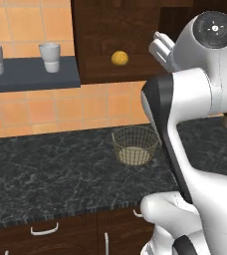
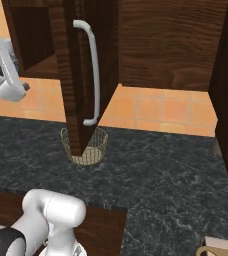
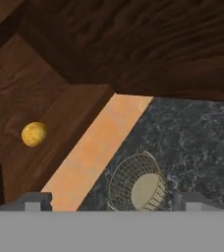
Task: Open the cabinet, pick up the bread from the cabinet and place it in the basket. Then move the basket to the dining counter.
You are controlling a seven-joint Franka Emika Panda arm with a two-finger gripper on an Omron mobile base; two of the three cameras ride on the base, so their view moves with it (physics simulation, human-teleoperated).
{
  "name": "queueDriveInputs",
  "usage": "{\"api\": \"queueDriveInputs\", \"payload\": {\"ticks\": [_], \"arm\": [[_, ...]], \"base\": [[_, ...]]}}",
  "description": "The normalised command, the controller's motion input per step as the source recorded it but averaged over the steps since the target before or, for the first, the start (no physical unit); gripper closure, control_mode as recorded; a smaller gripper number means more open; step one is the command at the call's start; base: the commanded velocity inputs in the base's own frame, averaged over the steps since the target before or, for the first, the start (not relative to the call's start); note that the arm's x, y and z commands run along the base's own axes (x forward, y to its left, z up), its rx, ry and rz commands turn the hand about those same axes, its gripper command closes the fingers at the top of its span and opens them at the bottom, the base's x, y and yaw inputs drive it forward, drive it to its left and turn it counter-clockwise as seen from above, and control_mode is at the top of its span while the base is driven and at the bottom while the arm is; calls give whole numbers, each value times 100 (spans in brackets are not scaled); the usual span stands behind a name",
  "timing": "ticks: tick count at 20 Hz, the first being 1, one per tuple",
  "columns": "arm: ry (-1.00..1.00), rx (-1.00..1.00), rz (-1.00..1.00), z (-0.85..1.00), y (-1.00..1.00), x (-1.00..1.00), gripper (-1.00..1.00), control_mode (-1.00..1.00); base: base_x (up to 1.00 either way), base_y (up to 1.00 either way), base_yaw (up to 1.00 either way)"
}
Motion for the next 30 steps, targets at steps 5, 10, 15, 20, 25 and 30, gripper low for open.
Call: {"api": "queueDriveInputs", "payload": {"ticks": [5, 10, 15, 20, 25, 30], "arm": [[3, -29, 34, 1, 6, 64, -100, -100], [-7, -27, 25, -7, 3, 78, -100, -100], [4, -31, 28, -2, 0, 42, -100, -100], [8, -21, 14, 0, 0, 41, -100, -100], [0, -3, -2, 0, 0, 61, -100, -100], [-1, 0, -2, -1, 3, 91, -100, -100]], "base": [[0, 0, 0], [0, 0, 0], [0, 0, 0], [0, 0, 0], [0, 0, 0], [0, 0, 0]]}}
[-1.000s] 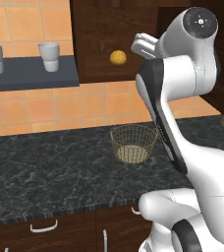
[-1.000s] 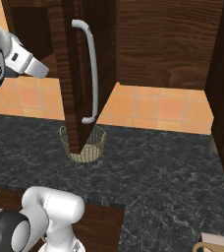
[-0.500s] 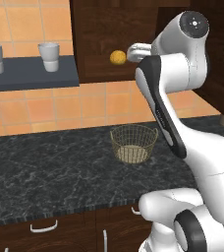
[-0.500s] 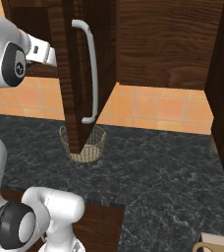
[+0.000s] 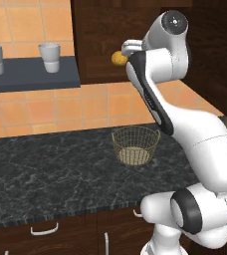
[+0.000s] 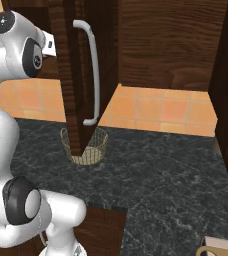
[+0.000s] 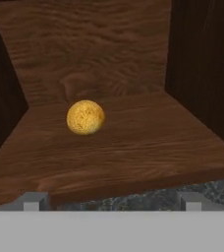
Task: Open the cabinet, pick up the bread from the cabinet and place it in the basket. Then move the basket to the dining counter.
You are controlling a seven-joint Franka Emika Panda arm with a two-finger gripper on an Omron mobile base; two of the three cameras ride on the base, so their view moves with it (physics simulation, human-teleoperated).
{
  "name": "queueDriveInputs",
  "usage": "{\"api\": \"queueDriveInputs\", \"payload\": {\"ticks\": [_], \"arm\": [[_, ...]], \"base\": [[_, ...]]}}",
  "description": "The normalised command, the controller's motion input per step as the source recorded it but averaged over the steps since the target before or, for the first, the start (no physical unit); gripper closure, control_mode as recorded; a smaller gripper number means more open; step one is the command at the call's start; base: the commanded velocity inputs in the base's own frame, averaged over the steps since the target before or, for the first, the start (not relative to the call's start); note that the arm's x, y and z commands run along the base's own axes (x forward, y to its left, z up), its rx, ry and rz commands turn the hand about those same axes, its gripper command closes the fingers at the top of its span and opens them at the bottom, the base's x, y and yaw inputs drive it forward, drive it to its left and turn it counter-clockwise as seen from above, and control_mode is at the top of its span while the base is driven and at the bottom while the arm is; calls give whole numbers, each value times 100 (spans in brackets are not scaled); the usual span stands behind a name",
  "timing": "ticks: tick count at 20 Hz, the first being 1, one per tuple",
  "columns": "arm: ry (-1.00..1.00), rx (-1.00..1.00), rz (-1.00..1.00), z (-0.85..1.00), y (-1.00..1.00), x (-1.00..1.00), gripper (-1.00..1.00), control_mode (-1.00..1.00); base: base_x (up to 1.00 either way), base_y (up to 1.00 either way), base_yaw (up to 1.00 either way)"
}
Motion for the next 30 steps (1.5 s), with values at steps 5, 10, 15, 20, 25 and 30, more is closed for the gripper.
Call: {"api": "queueDriveInputs", "payload": {"ticks": [5, 10, 15, 20, 25, 30], "arm": [[0, 0, 1, 0, 8, 73, -100, -100], [0, 0, 2, -13, 8, 60, -100, -100], [0, 0, 2, -28, 3, 65, -100, -100], [4, 0, 1, -7, 12, 56, -100, -100], [4, 0, 0, 0, 19, 38, -100, -100], [2, -1, 0, -5, -1, 36, -100, -100]], "base": [[0, 0, 0], [0, 0, 0], [0, 0, 0], [0, 0, 0], [0, 0, 0], [0, 0, 0]]}}
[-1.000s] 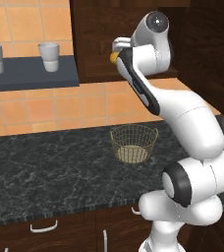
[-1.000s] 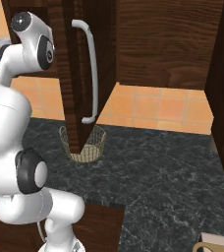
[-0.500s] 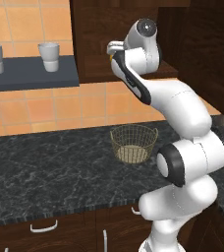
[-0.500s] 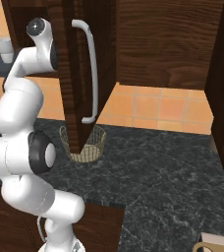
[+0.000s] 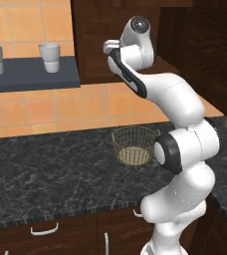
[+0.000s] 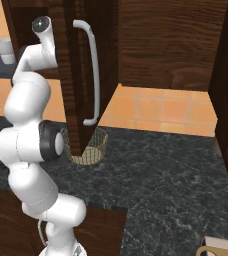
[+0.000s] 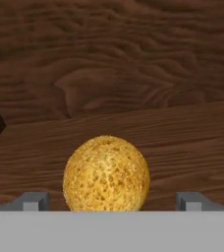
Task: Open the cabinet, pick up the bread from the cabinet and place it in the basket. Then move the basket to the dining counter.
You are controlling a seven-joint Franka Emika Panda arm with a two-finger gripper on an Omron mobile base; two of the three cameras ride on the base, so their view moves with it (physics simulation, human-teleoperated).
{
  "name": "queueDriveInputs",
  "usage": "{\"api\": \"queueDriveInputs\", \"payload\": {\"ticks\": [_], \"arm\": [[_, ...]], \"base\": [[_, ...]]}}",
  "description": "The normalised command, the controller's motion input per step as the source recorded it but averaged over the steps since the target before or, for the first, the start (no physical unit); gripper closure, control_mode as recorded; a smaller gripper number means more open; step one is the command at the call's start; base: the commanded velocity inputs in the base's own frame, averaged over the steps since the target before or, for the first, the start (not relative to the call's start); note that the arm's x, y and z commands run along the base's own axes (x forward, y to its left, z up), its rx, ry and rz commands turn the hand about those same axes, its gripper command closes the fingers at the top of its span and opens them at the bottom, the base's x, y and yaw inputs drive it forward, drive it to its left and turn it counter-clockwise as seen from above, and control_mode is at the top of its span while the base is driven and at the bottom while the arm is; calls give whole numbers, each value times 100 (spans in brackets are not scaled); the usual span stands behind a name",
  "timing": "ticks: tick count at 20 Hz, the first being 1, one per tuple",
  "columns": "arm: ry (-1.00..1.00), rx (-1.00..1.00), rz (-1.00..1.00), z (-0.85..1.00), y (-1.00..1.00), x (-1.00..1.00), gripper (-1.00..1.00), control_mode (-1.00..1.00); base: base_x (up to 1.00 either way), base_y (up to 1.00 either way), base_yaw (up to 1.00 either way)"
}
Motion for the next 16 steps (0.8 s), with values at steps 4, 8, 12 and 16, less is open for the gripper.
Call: {"api": "queueDriveInputs", "payload": {"ticks": [4, 8, 12, 16], "arm": [[0, -1, 0, -25, 0, 30, -100, -100], [1, 0, 0, -31, 0, 8, -100, -100], [1, 0, 0, -46, 0, 0, -100, -100], [-1, 0, 0, -13, 0, 34, -100, -100]], "base": [[0, 0, 0], [0, 0, 0], [0, 0, 0], [0, 0, 0]]}}
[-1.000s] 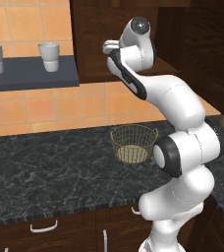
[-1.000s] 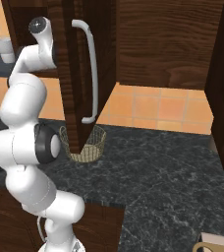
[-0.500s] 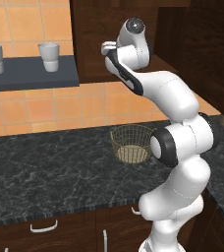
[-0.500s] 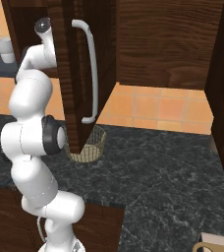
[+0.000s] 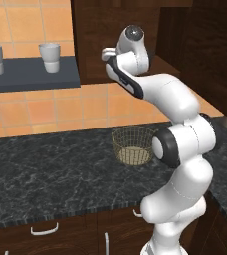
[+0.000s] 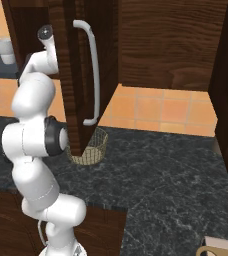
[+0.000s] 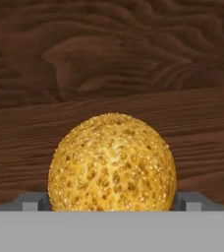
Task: Open the cabinet, pick up the bread from the cabinet and place it in the basket. Then move the basket to the dining counter.
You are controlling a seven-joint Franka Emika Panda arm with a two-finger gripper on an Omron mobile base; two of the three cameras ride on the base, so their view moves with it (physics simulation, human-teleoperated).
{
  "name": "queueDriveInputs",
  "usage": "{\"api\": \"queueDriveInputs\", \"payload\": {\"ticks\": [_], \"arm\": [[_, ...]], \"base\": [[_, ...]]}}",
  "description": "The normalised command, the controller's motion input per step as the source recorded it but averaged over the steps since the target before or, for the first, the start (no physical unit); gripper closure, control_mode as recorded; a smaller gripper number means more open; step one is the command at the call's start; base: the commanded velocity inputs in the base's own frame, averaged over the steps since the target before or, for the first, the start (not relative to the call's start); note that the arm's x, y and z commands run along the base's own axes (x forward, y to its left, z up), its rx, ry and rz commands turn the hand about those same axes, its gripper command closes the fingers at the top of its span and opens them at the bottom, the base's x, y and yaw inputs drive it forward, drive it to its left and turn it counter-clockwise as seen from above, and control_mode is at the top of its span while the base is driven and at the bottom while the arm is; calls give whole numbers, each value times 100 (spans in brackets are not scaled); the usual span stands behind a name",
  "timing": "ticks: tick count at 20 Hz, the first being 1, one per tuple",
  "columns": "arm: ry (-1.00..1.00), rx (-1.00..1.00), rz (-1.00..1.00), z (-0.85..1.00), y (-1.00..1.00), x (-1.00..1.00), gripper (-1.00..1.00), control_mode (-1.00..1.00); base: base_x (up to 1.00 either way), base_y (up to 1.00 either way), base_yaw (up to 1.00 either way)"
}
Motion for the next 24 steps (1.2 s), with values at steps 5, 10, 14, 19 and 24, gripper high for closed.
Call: {"api": "queueDriveInputs", "payload": {"ticks": [5, 10, 14, 19, 24], "arm": [[0, 0, 0, 0, 0, 19, -100, -100], [0, 0, 2, 0, 0, 9, 100, -100], [-3, -1, 4, 0, -11, -9, 100, -100], [-9, -1, 7, 0, -5, -76, 100, -100], [-2, 0, 2, 8, 2, -100, 100, -100]], "base": [[0, 0, 0], [0, 0, 0], [0, 0, 0], [0, 0, 0], [0, 0, 0]]}}
